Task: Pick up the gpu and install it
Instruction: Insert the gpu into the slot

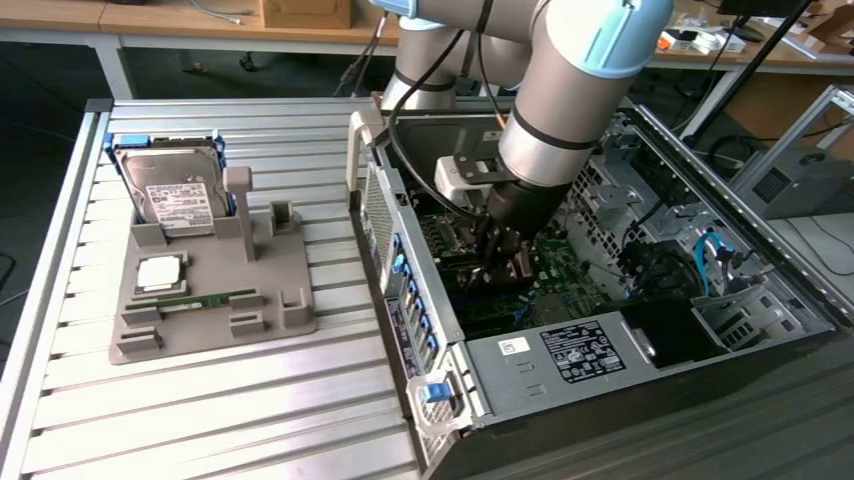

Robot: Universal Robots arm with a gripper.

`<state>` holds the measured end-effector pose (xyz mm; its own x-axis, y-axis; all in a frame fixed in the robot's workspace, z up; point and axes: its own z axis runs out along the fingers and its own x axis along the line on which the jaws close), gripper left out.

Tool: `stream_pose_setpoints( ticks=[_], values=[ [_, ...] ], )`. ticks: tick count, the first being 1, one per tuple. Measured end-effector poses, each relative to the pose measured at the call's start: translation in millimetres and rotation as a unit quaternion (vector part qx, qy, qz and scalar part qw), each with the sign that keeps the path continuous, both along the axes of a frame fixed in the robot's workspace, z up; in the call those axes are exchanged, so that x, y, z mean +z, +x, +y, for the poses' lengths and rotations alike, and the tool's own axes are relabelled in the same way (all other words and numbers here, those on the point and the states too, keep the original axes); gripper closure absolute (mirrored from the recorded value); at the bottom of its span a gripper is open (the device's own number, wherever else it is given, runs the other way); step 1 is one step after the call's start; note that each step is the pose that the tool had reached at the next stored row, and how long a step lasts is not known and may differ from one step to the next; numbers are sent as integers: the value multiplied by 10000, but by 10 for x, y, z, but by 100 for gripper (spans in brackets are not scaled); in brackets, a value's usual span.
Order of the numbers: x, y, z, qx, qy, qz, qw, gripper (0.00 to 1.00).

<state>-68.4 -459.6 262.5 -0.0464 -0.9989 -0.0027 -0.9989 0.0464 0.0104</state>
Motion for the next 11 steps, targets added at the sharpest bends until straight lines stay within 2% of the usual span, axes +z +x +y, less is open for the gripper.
stream_pose_setpoints(
  ticks=[2, 5, 7, 11],
  values=[
    [0, 1, 1, 1, -62, 0, 10000, 73],
    [-1, 1, 3, 1, -106, 0, 9999, 73],
    [-1, 1, 7, 1, -150, 0, 9999, 73],
    [-7, 2, 40, 1, -152, 2, 9999, 73]
  ],
)
